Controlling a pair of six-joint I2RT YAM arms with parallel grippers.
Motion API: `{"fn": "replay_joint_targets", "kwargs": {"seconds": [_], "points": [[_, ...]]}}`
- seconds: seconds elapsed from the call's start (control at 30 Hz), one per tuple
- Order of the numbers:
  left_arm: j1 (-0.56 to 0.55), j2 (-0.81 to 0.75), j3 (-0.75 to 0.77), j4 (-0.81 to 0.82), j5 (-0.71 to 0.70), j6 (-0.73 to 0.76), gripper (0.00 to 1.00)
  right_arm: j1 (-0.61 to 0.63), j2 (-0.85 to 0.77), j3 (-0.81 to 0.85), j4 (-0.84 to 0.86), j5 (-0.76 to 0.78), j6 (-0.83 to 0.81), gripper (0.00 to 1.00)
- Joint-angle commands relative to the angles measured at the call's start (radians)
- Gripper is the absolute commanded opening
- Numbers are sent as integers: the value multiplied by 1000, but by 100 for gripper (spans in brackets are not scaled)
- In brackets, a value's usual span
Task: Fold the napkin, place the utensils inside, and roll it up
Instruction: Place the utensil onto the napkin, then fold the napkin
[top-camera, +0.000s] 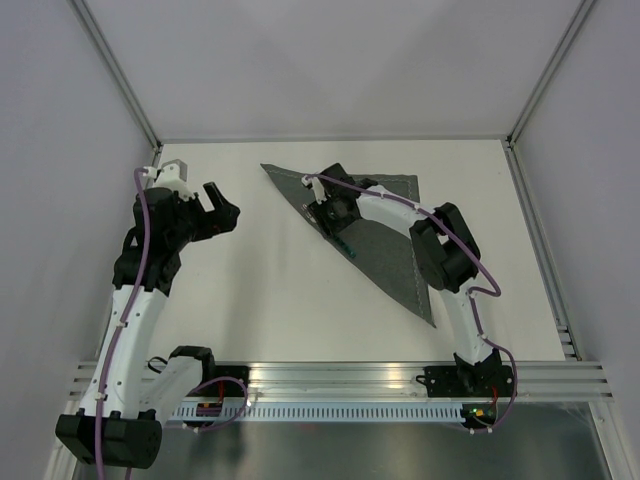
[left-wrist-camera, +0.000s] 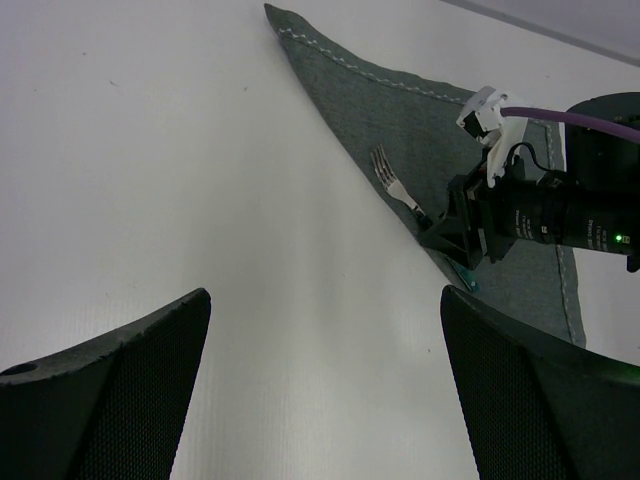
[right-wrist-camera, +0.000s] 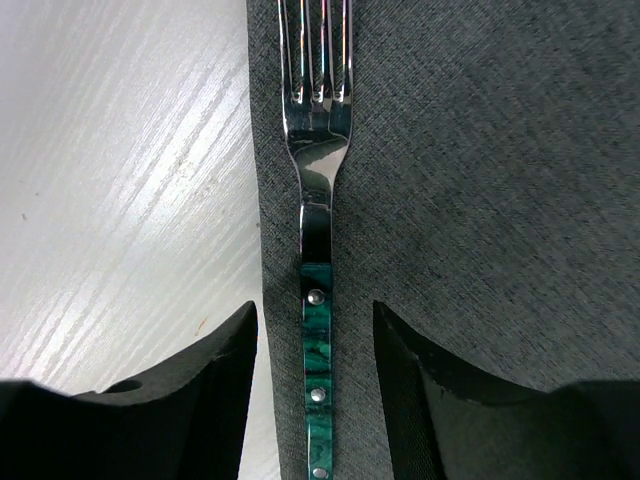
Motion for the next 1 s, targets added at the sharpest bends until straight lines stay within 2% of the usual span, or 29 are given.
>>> {"fn": "replay_joint_targets", "kwargs": {"seconds": [0.0, 0.07, 0.1, 0.13, 0.17, 0.23, 0.27, 0.33, 0.37, 0.43, 0.57, 0.67, 0.77, 0.83, 0.97], "points": [[-11, -7, -7, 117, 68, -58, 100, -23, -109, 74, -61, -4, 26, 56], [-49, -2, -24, 166, 52, -61, 99, -69, -152, 100, -76, -40, 58, 56], [-118, 10, -35, 209, 33, -54, 99, -93, -169, 104, -79, -62, 70, 56], [-165, 21, -38, 232, -43, -46, 99, -118, -202, 107, -81, -82, 81, 56], [-278, 31, -42, 256, -92, -22, 98, -176, -222, 107, -88, -120, 101, 56], [-392, 76, -56, 338, -227, 7, 98, -236, -287, 86, -94, -149, 115, 56], [-484, 93, -62, 368, -252, 20, 98, -300, -313, 68, -84, -183, 127, 56], [-566, 148, -91, 472, -306, 70, 98, -366, -392, 8, -77, -205, 126, 57], [-645, 171, -102, 512, -323, 118, 98, -423, -415, -7, -90, -215, 111, 57], [-728, 217, -124, 615, -387, 176, 98, -512, -481, -59, -103, -243, 100, 57], [-952, 396, -142, 771, -470, 340, 95, -673, -580, -193, -81, -324, 81, 57], [-1086, 491, -148, 908, -533, 476, 94, -737, -626, -280, -61, -341, 69, 57], [-1176, 617, -135, 976, -535, 537, 93, -768, -656, -339, -33, -350, 71, 57], [-1198, 695, -95, 973, -550, 552, 93, -781, -661, -353, -30, -373, 71, 57], [-1200, 720, -75, 981, -573, 506, 92, -782, -647, -348, -42, -416, 49, 57]]}}
